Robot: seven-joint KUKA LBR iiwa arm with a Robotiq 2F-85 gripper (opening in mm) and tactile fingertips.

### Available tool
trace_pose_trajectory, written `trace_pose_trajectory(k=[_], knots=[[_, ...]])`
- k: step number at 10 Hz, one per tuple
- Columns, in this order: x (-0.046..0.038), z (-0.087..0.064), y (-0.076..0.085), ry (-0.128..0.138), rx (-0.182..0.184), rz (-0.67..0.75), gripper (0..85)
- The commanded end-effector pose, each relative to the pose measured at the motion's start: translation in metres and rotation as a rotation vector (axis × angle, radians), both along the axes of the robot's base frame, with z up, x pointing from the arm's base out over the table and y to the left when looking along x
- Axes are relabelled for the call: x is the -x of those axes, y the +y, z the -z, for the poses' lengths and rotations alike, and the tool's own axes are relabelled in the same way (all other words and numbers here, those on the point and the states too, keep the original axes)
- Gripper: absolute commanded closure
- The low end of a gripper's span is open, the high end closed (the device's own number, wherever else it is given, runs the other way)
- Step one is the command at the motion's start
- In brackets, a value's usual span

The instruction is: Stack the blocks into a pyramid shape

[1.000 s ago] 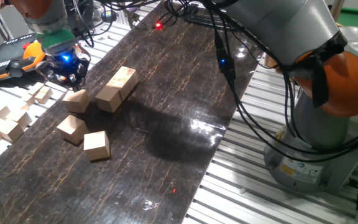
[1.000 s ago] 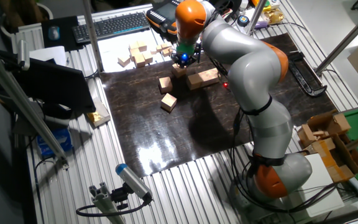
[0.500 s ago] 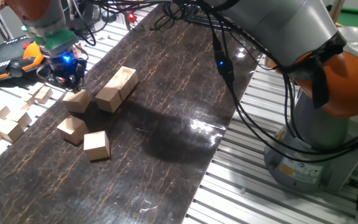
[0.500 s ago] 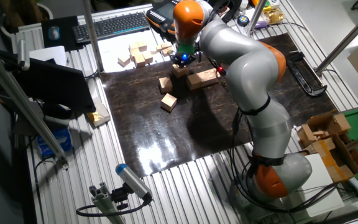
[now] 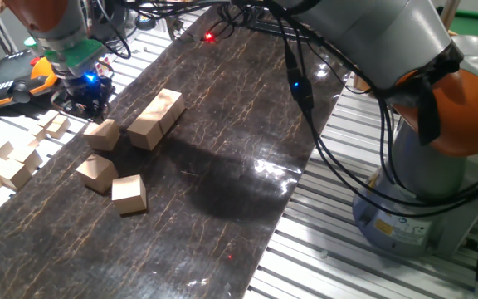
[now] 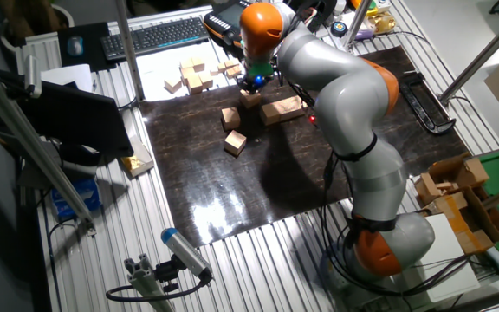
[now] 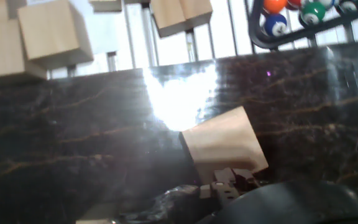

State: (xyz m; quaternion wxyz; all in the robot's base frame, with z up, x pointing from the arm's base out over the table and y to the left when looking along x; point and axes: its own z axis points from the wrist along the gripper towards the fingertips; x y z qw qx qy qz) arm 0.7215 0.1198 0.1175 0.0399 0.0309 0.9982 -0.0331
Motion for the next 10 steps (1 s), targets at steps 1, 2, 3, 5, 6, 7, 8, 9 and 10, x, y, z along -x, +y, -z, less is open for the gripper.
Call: trace_pose_trajectory(k=[1, 2, 3, 5, 6, 7, 8, 9, 10], knots=[[-0.0007, -0.001, 0.001, -0.001, 0.002, -0.337, 84.3], [-0.0021, -0.001, 0.001, -0.006, 0.005, -0.36, 84.3], [-0.0034, 0.001, 0.002, -0.011, 0.0, -0.379, 84.3], [-0.008, 0.003, 0.003, -0.005, 0.001, -0.411, 84.3], [-0.0102, 0.005, 0.003, -0.002, 0.006, -0.418, 84.3], [-0.0115, 0.006, 0.003, 0.003, 0.0, -0.42, 84.3], [-0.0128, 0.006, 0.003, 0.009, -0.005, -0.426, 84.3], [-0.0142, 0.006, 0.003, 0.004, -0.004, -0.426, 81.7], [-0.0164, 0.006, 0.001, -0.003, 0.0, -0.425, 77.7]])
